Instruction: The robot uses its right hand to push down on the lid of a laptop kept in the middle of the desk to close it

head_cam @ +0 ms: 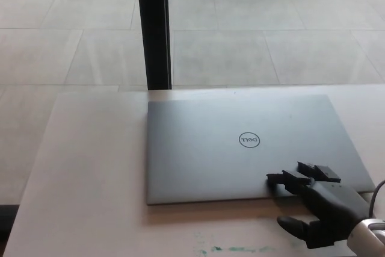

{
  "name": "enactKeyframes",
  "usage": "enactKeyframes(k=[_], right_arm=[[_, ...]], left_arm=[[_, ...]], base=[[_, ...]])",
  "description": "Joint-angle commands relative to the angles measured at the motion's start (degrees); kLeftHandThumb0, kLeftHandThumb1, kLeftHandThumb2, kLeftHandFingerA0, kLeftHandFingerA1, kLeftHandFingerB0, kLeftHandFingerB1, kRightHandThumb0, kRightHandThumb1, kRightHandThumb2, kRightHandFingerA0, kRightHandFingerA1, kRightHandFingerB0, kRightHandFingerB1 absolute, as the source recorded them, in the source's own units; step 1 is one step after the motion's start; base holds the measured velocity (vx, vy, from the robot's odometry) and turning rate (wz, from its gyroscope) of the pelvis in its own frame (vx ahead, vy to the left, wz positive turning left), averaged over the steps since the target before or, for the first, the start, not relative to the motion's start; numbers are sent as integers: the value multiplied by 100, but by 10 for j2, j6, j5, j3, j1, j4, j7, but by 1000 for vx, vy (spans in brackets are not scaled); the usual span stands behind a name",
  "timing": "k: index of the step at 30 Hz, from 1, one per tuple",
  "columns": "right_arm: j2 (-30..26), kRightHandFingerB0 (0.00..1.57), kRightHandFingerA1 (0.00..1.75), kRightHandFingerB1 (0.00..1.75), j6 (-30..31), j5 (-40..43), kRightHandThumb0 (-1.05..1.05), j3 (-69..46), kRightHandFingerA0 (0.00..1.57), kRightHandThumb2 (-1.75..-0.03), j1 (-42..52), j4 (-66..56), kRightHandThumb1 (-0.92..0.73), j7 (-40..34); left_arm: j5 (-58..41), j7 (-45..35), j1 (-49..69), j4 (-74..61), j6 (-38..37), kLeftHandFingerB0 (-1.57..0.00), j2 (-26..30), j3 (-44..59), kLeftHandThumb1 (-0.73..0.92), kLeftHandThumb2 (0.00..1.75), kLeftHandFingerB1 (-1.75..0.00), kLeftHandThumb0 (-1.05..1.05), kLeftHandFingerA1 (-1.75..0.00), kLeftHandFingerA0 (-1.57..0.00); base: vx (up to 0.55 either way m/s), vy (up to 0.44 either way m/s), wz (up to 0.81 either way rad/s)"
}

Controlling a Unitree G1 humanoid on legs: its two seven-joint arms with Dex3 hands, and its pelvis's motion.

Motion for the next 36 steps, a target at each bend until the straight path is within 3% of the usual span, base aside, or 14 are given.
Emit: enactKeyframes(k=[1, 14, 19, 20, 21, 24, 27, 28, 30, 32, 33, 34, 35, 36], right_arm=[[-40, 25, 49, 36, 35, -4, -86, -9, 18, -76, 15, -33, -92, 97], [-143, 38, 42, 33, 95, 296, -81, -321, 35, -70, -12, -192, -92, 238], [-180, 40, 43, 34, 124, 361, -82, -465, 39, -71, 19, -214, -92, 233], [-186, 32, 54, 48, 137, 371, -83, -495, 35, -119, 23, -212, -80, 231], [-193, 40, 44, 36, 138, 378, -82, -529, 40, -73, 29, -201, -92, 223], [-210, 38, 54, 40, 105, 379, -89, -604, 41, -87, 52, -155, -82, 201], [-223, 46, 63, 45, 97, 378, -83, -694, 44, -70, 92, -85, -92, 161], [-228, 41, 78, 58, 94, 383, -89, -728, 46, -86, 119, -47, -75, 153], [-233, 40, 81, 57, 91, 378, -81, -755, 41, -67, 147, -17, -92, 144], [-232, 36, 77, 56, 66, 384, -87, -781, 39, -85, 180, 28, -77, 132], [-229, 33, 81, 54, 49, 387, -83, -803, 34, -69, 211, 65, -92, 117], [-225, 32, 79, 63, 42, 390, -80, -813, 37, -110, 222, 74, -73, 112], [-219, 32, 79, 63, 37, 392, -80, -823, 37, -110, 232, 77, -73, 107], [-215, 32, 90, 60, 30, 397, -82, -833, 32, -69, 238, 92, -92, 96]], left_arm=[[-4, 0, 3, 1, 12, -21, 9, 3, 90, 67, -47, -94, -57, -23], [-6, 0, -3, 7, 12, -23, 12, 5, 90, 67, -47, -94, -59, -26], [0, 4, 0, 8, 11, -23, 10, 3, 90, 68, -46, -94, -56, -27], [2, 3, 0, 13, 8, -24, 9, 2, 91, 67, -45, -94, -56, -28], [3, 5, 2, 9, 9, -24, 8, 2, 91, 67, -47, -95, -57, -29], [7, 5, 0, 17, 3, -24, 8, 0, 91, 68, -48, -96, -58, -28], [-14, 8, 5, 7, 19, -22, 0, 10, 90, 67, -49, -94, -59, -27], [-12, 8, 4, 12, 16, -22, 1, 11, 90, 67, -47, -94, -56, -26], [-7, 7, 4, 17, 15, -21, 4, 11, 91, 68, -47, -95, -56, -25], [-9, 6, 3, 21, 12, -21, 3, 12, 91, 68, -48, -96, -57, -26], [-11, 6, 6, 17, 13, -21, 1, 14, 91, 68, -49, -95, -59, -26], [-13, 6, 8, 16, 15, -21, 1, 14, 91, 68, -48, -94, -57, -26], [-13, 5, 8, 16, 16, -21, 1, 14, 91, 68, -48, -94, -57, -26], [-15, 7, 11, 11, 18, -20, -1, 15, 92, 68, -47, -93, -57, -26]], base=[[0, 0, 0], [0, 0, 0], [0, 0, 0], [0, 0, 0], [0, 0, 0], [0, 0, 0], [0, 0, 0], [0, 0, 0], [0, 0, 0], [0, 0, 0], [0, 0, 0], [0, 0, 0], [0, 0, 0], [0, 0, 0]])
